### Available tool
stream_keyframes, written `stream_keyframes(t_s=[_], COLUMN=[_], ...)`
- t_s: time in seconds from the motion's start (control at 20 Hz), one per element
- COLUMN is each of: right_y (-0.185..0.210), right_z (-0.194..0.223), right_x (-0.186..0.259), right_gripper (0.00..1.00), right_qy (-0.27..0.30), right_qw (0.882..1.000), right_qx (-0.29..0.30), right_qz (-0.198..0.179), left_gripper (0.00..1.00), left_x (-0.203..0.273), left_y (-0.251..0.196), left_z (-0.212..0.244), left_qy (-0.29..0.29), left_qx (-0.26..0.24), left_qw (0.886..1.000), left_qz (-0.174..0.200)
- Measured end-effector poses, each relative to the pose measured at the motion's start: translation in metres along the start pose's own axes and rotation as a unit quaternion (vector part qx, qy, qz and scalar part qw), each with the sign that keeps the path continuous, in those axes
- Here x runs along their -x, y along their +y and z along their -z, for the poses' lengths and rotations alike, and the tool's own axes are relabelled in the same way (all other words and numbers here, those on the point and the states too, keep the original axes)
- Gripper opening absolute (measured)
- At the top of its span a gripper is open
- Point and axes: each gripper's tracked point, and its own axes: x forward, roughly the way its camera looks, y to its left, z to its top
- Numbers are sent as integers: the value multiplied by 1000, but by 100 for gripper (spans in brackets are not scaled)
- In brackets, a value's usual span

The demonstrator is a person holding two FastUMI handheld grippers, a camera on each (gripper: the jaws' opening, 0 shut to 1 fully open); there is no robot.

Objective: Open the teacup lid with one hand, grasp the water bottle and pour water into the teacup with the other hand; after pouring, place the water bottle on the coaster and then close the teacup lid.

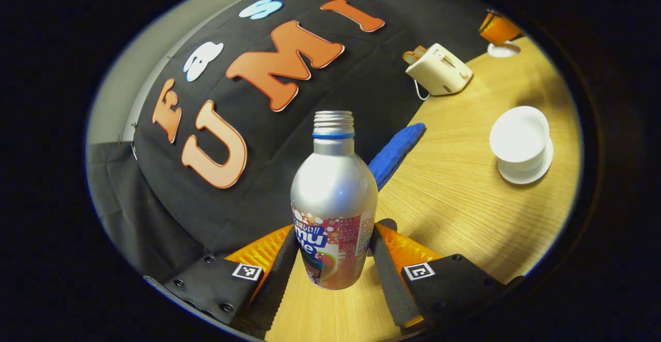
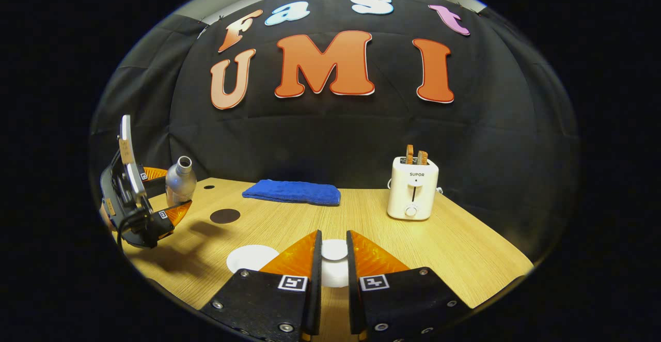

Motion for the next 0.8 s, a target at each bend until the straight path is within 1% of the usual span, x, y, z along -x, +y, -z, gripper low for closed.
stream_keyframes(t_s=[0.15, 0.25, 0.3, 0.35, 0.4, 0.65, 0.7, 0.75, 0.8], right_y=[-4, -6, -7, -9, -10, -15, -16, -16, -16], right_z=[-3, -5, -5, -5, -5, -3, -3, -3, -4], right_x=[4, 6, 8, 7, 7, 11, 12, 12, 12], right_gripper=[22, 23, 22, 23, 23, 23, 22, 22, 22], right_qy=[-5, -7, -8, -9, -9, -10, -11, -12, -12], right_qw=[1000, 1000, 1000, 1000, 1000, 1000, 1000, 1000, 1000], right_qx=[2, 2, 2, 2, 2, 1, 1, 0, -2], right_qz=[3, 2, 3, 4, 5, 8, 8, 9, 7], left_gripper=[84, 84, 81, 81, 84, 84, 88, 84, 88], left_x=[-2, -4, -3, -4, -4, -3, -2, -2, -3], left_y=[-3, -7, -11, -14, -16, -20, -22, -22, -23], left_z=[-7, -10, -12, -14, -17, -30, -32, -35, -38], left_qy=[-15, -20, -22, -27, -31, -50, -55, -60, -64], left_qx=[-63, -91, -102, -115, -129, -182, -192, -202, -214], left_qw=[998, 996, 994, 993, 991, 982, 980, 977, 975], left_qz=[-1, 4, 8, 13, 16, 20, 20, 20, 19])
